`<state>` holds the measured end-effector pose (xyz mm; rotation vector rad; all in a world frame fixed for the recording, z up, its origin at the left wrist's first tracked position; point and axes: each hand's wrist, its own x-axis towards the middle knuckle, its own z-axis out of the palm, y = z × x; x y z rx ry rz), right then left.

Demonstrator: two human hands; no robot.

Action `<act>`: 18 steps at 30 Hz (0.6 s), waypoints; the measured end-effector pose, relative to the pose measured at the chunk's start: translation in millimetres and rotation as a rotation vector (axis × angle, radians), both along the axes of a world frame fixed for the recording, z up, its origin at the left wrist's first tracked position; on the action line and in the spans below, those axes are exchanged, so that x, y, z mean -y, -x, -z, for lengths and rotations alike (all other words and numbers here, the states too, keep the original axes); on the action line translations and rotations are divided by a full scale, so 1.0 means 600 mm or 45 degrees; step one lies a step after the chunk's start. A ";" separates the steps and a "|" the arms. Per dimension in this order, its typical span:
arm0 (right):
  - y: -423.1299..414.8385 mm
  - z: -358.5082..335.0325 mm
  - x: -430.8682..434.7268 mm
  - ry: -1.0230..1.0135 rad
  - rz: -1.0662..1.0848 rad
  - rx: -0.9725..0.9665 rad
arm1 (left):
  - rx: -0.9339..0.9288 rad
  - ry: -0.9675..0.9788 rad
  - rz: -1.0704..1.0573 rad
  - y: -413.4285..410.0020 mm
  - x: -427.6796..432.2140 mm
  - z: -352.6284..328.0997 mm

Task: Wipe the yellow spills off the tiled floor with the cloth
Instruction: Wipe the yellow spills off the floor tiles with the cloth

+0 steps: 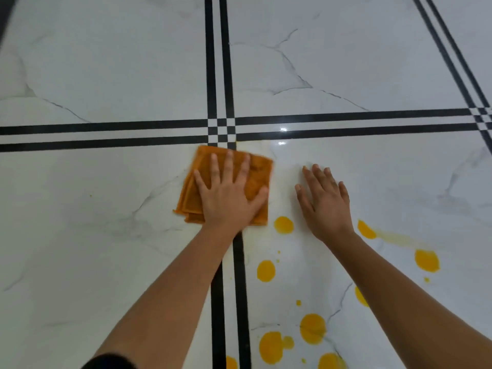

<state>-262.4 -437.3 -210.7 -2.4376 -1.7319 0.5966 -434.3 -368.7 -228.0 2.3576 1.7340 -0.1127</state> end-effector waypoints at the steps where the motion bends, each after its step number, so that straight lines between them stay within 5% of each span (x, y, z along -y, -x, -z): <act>1: 0.000 -0.002 0.002 0.001 -0.013 0.005 | 0.005 -0.010 0.153 0.002 0.036 0.005; 5: 0.026 -0.014 0.024 0.005 -0.057 -0.039 | 0.090 -0.090 0.505 0.038 0.103 0.006; 11: 0.107 -0.020 0.046 -0.189 -0.192 -0.135 | 0.366 -0.057 0.020 0.075 0.118 -0.017; 18: 0.216 0.015 0.023 0.039 -0.462 0.169 | 0.177 -0.082 -0.316 0.215 0.200 -0.006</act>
